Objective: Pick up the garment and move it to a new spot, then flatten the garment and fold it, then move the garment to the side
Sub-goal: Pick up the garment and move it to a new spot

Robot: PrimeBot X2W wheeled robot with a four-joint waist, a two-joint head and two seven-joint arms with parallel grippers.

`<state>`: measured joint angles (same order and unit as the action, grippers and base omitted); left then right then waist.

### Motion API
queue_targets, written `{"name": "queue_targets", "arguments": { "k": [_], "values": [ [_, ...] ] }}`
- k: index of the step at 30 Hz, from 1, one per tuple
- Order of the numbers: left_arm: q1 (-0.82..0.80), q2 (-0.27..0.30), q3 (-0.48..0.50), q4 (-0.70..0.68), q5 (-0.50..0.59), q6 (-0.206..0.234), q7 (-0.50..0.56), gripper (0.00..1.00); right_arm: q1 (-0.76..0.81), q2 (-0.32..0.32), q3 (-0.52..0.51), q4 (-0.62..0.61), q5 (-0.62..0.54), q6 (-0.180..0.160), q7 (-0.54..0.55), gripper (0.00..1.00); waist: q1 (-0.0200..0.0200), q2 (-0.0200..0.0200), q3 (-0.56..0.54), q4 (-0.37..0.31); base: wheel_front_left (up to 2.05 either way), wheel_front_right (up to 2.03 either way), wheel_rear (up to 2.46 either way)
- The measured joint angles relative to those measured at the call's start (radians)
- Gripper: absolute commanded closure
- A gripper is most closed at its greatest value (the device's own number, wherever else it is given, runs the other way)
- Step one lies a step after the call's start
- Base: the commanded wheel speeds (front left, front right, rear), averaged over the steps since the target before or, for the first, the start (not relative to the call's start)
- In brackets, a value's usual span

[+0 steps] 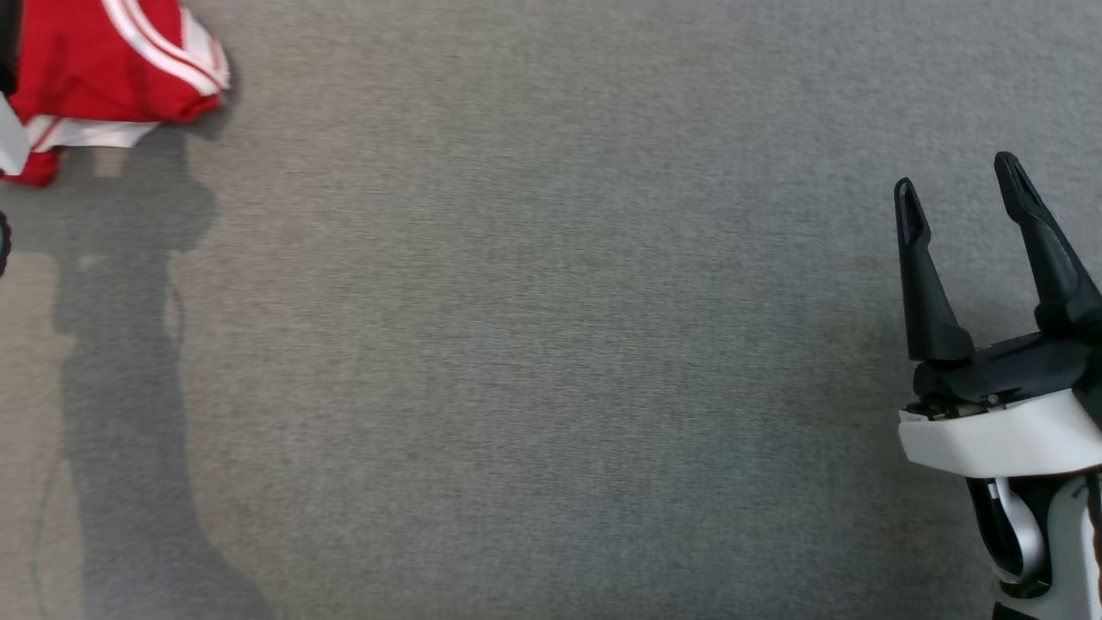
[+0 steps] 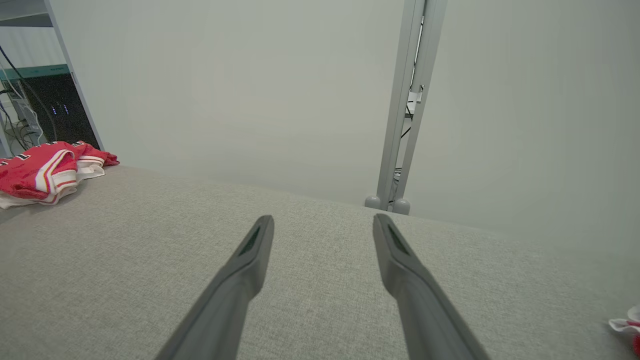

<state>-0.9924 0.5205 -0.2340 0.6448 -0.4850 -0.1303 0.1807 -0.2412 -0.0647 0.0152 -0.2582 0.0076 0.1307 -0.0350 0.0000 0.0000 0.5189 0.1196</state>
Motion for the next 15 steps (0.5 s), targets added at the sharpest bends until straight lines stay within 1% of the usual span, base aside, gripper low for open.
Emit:
{"name": "queue_targets", "arguments": {
  "k": [7, 15],
  "values": [
    [-0.010, 0.022, -0.040, 0.121, -0.038, 0.000, 0.048, 0.00, 0.008, -0.005, -0.008, -0.076, -0.010, 0.000, 0.011, 0.00, 0.0000, 0.0000, 0.052, -0.073, 0.00, 0.00, 0.00],
    [-0.018, 0.037, -0.067, 0.215, -0.045, 0.000, 0.108, 0.00, 0.021, -0.006, -0.005, -0.097, -0.009, 0.000, 0.019, 0.00, 0.0000, 0.0000, 0.061, -0.095, 0.00, 0.00, 0.00]
  ]
}}
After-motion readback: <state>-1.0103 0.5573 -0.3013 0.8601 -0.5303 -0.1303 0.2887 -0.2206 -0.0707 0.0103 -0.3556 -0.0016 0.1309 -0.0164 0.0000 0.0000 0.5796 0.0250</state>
